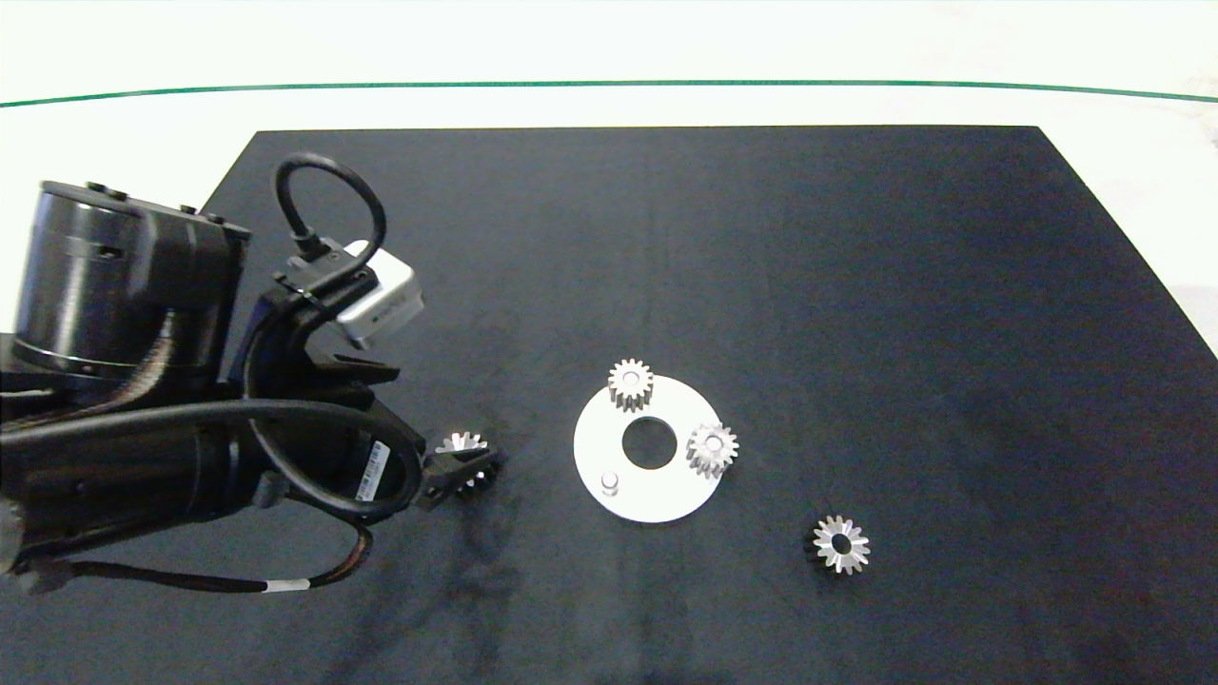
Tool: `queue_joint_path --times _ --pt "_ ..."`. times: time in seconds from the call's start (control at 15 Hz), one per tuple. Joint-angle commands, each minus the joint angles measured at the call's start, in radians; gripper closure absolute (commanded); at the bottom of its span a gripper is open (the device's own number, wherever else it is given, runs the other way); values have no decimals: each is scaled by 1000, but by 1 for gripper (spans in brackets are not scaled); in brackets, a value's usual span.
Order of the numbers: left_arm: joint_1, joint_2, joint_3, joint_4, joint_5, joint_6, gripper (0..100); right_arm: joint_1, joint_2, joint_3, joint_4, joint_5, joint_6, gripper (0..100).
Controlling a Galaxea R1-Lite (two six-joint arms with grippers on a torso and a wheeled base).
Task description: Remove an incorrectly installed larger gear and replace it with the correct smaller gear
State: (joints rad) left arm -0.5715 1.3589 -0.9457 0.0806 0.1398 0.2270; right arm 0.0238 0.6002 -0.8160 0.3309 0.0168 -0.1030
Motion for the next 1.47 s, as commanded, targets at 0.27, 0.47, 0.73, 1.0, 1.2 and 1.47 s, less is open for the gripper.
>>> queue_joint_path --times 0.27,0.47,0.73,1.0,1.2,1.47 --pt "124 -244 -13 2 4 -37 0 303 148 1 151 3 -87 0" --pt "185 -330 -5 2 6 -35 0 438 247 0 158 -3 -95 0" --pt "254 -411 -15 1 6 -49 0 461 409 0 93 -5 -150 0" --pt "272 -483 -16 4 6 -49 0 551 559 0 0 -69 -176 0" --pt "282 -508 -19 8 6 -49 0 634 661 -2 -41 -106 -175 0" --pt "289 -518 -16 10 6 -49 0 650 813 0 -125 -124 -172 0"
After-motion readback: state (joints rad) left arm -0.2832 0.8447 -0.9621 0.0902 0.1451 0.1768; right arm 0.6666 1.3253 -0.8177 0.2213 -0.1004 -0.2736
